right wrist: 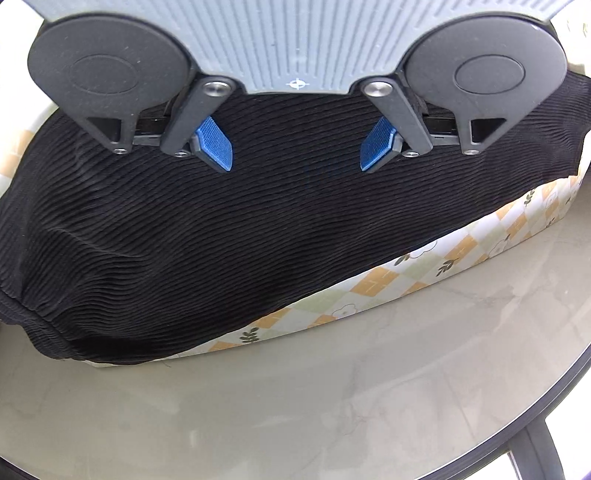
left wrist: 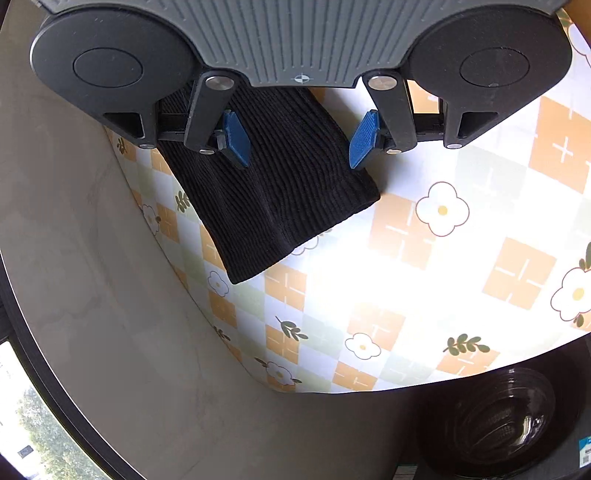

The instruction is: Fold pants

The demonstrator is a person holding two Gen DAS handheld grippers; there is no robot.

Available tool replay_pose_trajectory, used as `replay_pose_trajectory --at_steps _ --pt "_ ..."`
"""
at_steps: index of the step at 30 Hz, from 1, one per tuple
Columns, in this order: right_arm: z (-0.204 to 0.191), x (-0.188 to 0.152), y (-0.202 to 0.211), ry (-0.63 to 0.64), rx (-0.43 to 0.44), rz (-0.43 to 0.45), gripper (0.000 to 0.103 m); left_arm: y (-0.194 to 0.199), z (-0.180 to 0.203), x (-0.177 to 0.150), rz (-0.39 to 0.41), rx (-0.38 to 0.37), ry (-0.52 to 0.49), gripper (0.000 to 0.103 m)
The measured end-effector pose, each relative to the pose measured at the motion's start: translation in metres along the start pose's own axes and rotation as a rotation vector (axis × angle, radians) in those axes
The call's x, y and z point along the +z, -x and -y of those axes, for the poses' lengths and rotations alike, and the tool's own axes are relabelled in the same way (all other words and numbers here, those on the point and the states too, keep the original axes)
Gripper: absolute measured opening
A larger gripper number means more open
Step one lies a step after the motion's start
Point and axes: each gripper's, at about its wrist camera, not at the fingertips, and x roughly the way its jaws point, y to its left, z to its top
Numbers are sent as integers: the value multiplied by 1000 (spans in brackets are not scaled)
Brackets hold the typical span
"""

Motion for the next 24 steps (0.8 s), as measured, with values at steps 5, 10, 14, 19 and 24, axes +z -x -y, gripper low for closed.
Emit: replay_pose_trajectory --at_steps 5,10,14,19,24 --pt "-16 0 0 31 21 -8 79 -8 -17 3 7 25 43 61" --pt "-17 0 5 38 4 -7 79 -19 -13 5 25 36 12 61" --pt "-14 -2 7 26 -13 -13 79 -21 -8 -5 25 32 -3 61" --pt "-9 -5 7 -4 -25 -27 79 -25 -6 -7 14 44 -10 61" --pt "-6 -7 7 -30 -36 -36 79 -30 -4 -5 4 47 -14 61"
